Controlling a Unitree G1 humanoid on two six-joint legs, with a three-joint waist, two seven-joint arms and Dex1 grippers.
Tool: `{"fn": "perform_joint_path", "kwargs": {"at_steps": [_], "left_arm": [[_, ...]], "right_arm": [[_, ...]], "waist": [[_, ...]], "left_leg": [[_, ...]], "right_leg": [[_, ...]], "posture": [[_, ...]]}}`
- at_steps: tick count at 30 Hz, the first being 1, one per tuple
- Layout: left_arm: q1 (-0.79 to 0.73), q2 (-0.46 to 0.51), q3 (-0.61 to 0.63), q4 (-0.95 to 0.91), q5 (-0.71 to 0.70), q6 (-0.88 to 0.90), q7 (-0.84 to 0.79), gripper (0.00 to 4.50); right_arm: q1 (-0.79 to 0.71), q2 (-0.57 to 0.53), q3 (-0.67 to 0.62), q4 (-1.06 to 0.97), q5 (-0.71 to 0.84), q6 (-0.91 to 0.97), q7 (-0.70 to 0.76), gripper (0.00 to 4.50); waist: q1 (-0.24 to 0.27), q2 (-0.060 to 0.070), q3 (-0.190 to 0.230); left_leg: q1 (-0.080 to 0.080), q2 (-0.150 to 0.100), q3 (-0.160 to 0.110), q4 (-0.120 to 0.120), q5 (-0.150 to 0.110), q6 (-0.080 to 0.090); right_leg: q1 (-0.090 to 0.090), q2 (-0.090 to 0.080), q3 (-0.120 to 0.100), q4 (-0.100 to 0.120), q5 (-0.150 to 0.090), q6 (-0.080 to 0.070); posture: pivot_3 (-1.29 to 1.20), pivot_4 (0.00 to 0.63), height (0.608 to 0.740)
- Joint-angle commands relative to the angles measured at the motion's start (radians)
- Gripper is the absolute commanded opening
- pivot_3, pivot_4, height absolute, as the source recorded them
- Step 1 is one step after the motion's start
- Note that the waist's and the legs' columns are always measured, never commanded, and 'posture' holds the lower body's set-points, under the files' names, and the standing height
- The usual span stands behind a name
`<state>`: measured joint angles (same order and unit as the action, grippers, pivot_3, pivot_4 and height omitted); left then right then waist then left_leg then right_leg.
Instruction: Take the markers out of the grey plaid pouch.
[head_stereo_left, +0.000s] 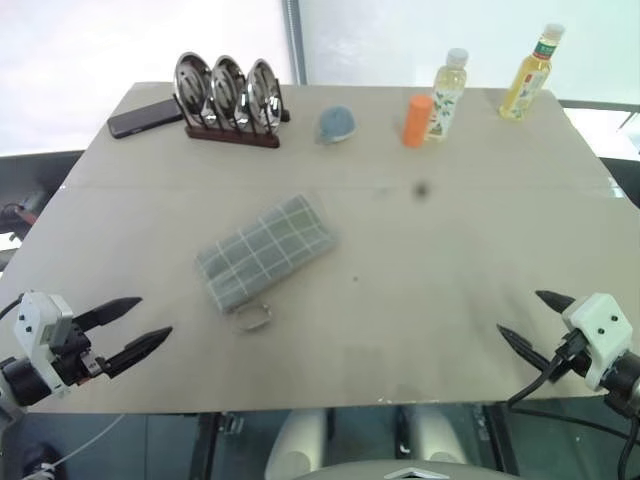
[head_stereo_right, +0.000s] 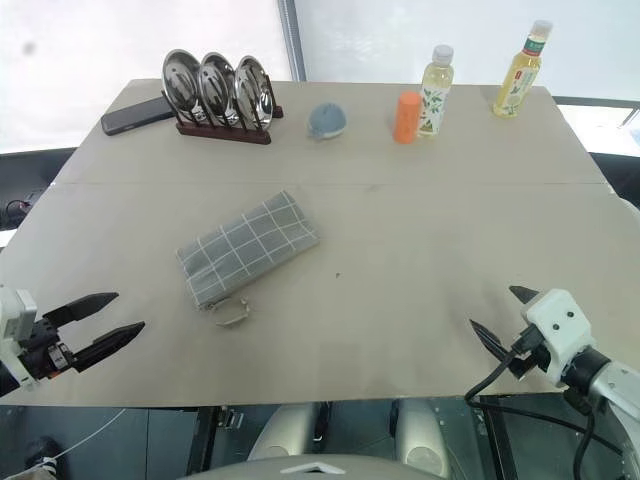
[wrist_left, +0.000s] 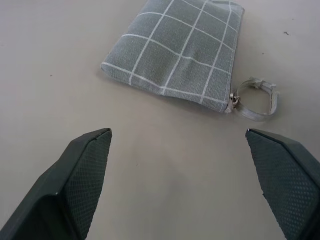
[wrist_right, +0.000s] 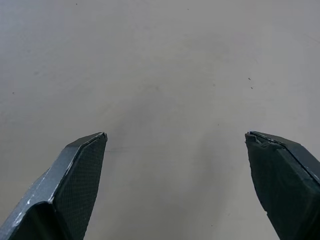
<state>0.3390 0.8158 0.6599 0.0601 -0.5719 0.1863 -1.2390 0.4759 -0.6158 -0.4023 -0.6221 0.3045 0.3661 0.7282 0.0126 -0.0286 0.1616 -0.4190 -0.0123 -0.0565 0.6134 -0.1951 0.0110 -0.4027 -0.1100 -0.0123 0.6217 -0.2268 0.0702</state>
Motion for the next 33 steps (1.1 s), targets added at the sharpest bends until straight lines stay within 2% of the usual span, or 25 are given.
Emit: {"fn": "perform_joint_path", "kwargs": {"at_steps": [1, 7, 10, 12, 14, 16, 18, 20, 23, 26, 28, 33], "left_arm": [[-0.03, -0.011, -0.002, -0.054, -0.024, -0.005, 0.026, 4.45], [-0.228, -0.068, -0.024, -0.106, -0.14, 0.115, 0.162, 4.45], [-0.267, -0.096, -0.033, -0.176, -0.194, 0.19, 0.256, 4.45], [-0.291, -0.117, -0.056, -0.217, -0.2, 0.216, 0.311, 4.45], [-0.294, -0.135, -0.093, -0.249, -0.136, 0.158, 0.331, 4.45], [-0.287, -0.138, -0.128, -0.24, -0.028, 0.011, 0.299, 4.45], [-0.32, -0.101, -0.163, -0.11, 0.112, -0.242, 0.223, 4.45], [-0.397, -0.023, -0.194, 0.122, 0.215, -0.584, 0.076, 4.45], [-0.469, 0.074, -0.22, 0.379, 0.252, -0.941, -0.082, 4.45], [-0.57, 0.164, -0.272, 0.654, 0.258, -1.272, -0.217, 4.45], [-0.629, 0.183, -0.32, 0.763, 0.24, -1.406, -0.277, 4.45], [-0.722, 0.189, -0.444, 0.938, 0.246, -1.604, -0.332, 4.45]], "right_arm": [[0.0, -0.016, -0.029, -0.021, 0.023, -0.023, 0.017, 4.5], [-0.066, -0.008, -0.021, -0.069, 0.104, 0.001, 0.016, 4.5], [-0.087, 0.002, -0.053, -0.098, 0.161, 0.021, -0.002, 4.5], [-0.122, 0.005, -0.063, -0.116, 0.21, 0.044, -0.028, 4.5], [-0.139, 0.002, -0.064, -0.137, 0.246, 0.046, -0.029, 4.5], [-0.116, -0.011, -0.066, -0.161, 0.263, 0.035, 0.002, 4.5], [-0.08, -0.032, -0.059, -0.182, 0.256, 0.01, 0.05, 4.5], [-0.068, -0.047, -0.037, -0.204, 0.277, 0.017, 0.071, 4.5], [-0.046, -0.06, -0.024, -0.238, 0.312, 0.011, 0.105, 4.5], [-0.059, -0.059, 0.05, -0.236, 0.28, -0.051, 0.152, 4.5], [-0.08, -0.054, 0.096, -0.227, 0.241, -0.099, 0.164, 4.5], [-0.187, -0.049, 0.205, -0.203, 0.201, -0.151, 0.167, 4.5]], "waist": [[0.0, 0.0, 0.0], [0.004, 0.0, 0.0], [0.0, -0.002, -0.001], [-0.002, -0.001, -0.001], [-0.001, -0.001, -0.001], [0.002, -0.001, -0.001], [0.004, -0.001, -0.001], [0.007, -0.002, -0.001], [0.003, -0.002, -0.001], [-0.001, -0.002, -0.001], [0.0, -0.002, -0.001], [0.002, -0.003, -0.001]], "left_leg": [[0.0, 0.0, 0.0, 0.0, 0.0, 0.0], [0.001, 0.003, 0.001, 0.002, 0.0, 0.0], [0.004, 0.005, 0.002, 0.003, 0.0, 0.0], [0.005, 0.005, 0.004, 0.004, 0.0, 0.0], [0.004, 0.005, 0.005, 0.004, 0.001, 0.002], [0.004, 0.006, 0.006, 0.003, 0.002, 0.004], [0.004, 0.006, 0.009, 0.002, 0.002, 0.003], [0.004, 0.005, 0.01, 0.002, 0.002, 0.003], [0.003, 0.008, 0.012, 0.003, 0.002, 0.003], [0.005, 0.018, 0.023, 0.003, -0.001, -0.002], [0.004, 0.019, 0.026, 0.003, -0.001, -0.001], [0.003, 0.019, 0.031, 0.004, 0.001, 0.004]], "right_leg": [[0.0, 0.0, 0.0, 0.0, 0.0, 0.0], [0.004, 0.001, -0.001, 0.001, -0.002, 0.004], [0.006, 0.002, -0.001, 0.001, -0.002, 0.004], [0.006, 0.002, 0.0, 0.001, -0.002, 0.004], [0.005, 0.004, 0.001, 0.002, -0.001, 0.003], [0.005, 0.005, 0.001, 0.001, 0.001, -0.001], [0.005, 0.006, 0.0, 0.001, 0.001, -0.001], [0.006, 0.007, 0.0, 0.0, 0.001, -0.001], [0.005, 0.008, -0.001, 0.0, 0.001, -0.002], [0.005, 0.004, 0.0, -0.001, 0.0, 0.0], [0.001, 0.003, -0.001, -0.002, 0.0, 0.0], [0.001, 0.004, -0.002, -0.001, 0.003, -0.004]], "posture": [[0.0, 0.15, 0.74], [0.0, 0.15, 0.74], [0.0, 0.15, 0.74], [0.0, 0.15, 0.74], [0.0, 0.15, 0.74], [0.0, 0.15, 0.74], [0.0, 0.15, 0.74], [0.0, 0.15, 0.74], [0.0, 0.15, 0.74], [0.0, 0.15, 0.74], [0.0, 0.15, 0.74], [0.0, 0.15, 0.74]]}}
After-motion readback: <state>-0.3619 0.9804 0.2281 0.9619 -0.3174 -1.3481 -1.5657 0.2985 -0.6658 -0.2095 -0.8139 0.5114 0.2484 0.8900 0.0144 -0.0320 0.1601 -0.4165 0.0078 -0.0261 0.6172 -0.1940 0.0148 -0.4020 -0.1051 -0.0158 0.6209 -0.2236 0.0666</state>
